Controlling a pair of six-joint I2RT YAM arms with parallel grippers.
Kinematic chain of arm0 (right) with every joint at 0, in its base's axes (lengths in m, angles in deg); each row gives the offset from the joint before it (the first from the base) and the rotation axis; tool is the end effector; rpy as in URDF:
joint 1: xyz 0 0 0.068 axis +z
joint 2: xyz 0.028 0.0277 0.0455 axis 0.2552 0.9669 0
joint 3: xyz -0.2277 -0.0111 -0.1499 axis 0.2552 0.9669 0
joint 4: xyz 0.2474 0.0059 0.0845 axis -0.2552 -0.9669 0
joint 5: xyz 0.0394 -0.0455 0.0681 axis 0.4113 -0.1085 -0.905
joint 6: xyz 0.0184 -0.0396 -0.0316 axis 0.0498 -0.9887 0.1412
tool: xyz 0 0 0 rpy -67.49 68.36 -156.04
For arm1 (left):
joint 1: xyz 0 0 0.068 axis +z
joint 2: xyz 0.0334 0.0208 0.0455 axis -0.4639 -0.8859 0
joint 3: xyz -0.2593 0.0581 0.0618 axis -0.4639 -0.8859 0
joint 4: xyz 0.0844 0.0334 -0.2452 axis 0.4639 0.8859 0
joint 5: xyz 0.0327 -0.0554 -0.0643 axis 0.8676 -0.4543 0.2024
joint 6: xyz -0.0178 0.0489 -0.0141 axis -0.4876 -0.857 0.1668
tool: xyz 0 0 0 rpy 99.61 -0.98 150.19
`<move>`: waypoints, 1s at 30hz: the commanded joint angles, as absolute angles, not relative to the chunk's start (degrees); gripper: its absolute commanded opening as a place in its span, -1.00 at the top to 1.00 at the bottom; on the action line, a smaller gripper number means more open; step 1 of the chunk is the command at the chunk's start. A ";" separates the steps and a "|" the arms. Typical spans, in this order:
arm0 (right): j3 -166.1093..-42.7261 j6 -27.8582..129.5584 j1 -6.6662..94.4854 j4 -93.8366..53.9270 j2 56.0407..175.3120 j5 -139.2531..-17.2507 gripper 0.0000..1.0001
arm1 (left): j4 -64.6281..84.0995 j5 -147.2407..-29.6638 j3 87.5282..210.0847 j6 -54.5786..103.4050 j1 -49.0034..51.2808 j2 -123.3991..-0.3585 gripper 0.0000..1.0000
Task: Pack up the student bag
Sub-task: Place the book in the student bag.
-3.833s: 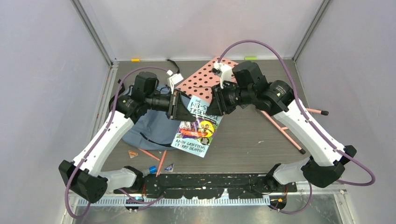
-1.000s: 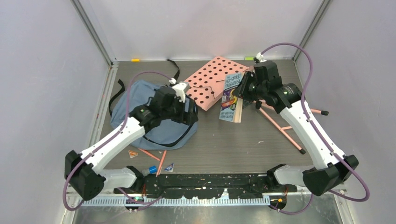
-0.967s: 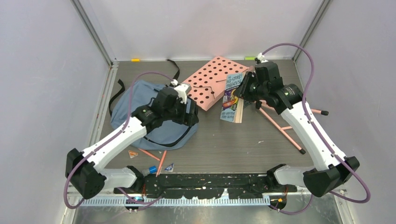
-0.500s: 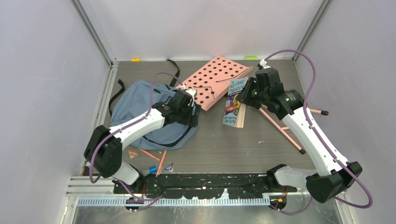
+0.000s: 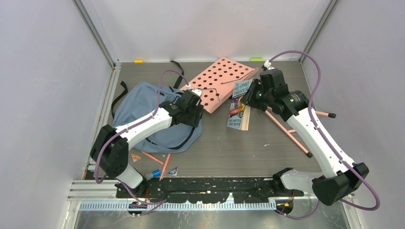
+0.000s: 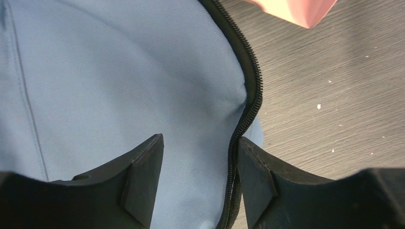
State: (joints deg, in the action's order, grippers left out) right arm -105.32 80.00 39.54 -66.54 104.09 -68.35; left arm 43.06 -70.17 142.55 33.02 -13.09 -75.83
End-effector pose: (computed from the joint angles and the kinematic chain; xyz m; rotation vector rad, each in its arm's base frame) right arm 0.2250 0.1022 0.3798 0.2480 2.3098 0.5065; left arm 0.2532 -0.2099 0.2461 0.3796 2.4882 -0.2161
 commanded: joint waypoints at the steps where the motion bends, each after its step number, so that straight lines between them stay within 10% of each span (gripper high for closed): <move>1: -105.91 80.49 39.74 -61.70 103.11 -68.22 0.99 | 46.17 -64.79 144.37 32.05 -13.13 -72.51 -0.16; 30: -103.36 81.03 39.74 -60.72 100.91 -67.73 0.99 | 50.01 -60.04 144.24 34.88 -17.56 -77.85 0.48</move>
